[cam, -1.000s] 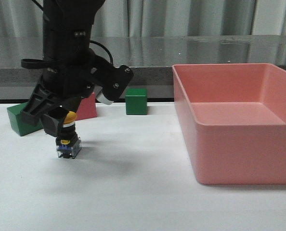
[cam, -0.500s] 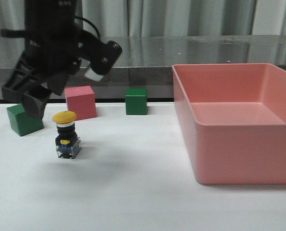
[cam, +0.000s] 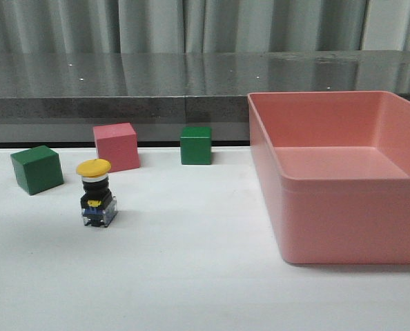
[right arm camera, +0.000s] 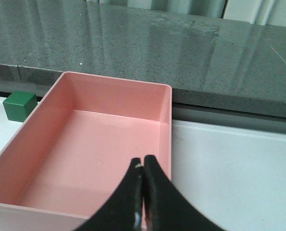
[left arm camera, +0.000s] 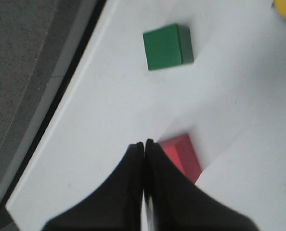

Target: Place and stand button with both arms

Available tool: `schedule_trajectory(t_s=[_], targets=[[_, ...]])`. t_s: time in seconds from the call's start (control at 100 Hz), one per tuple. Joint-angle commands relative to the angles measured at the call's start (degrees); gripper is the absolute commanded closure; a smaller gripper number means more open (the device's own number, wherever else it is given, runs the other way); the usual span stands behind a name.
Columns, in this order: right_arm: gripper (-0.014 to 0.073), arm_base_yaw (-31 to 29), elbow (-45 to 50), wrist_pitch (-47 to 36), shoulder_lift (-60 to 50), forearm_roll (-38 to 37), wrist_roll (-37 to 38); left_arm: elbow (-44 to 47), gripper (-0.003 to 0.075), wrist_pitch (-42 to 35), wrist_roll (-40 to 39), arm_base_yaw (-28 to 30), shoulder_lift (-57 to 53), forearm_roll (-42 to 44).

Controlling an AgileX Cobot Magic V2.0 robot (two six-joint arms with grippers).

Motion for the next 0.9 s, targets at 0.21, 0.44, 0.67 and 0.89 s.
schedule_trajectory(t_s=[0.21,0.44,0.67,0.89], targets=[[0.0707,-0.25,-1.56,-4.84,0.41,-0.8,-0.13,10.95,0.074,-23.29,-1.02,6.88,-19.04,-18.8],[0.0707,-0.25,-1.56,-4.84,0.41,-0.8,-0.13,29.92,0.074,-35.17,-1.02,7.27,-33.67,-29.33],[0.0707,-0.25,-1.56,-4.84,0.41,-0.8,-0.13,46.79,0.074,-46.62,-1.02,7.27,-47.83,-33.44],[0.0707,-0.25,-1.56,-4.84,0.41,-0.8,-0.13,54.72,0.074,-50.39,-1.02,7.27,-56.81,-34.98]])
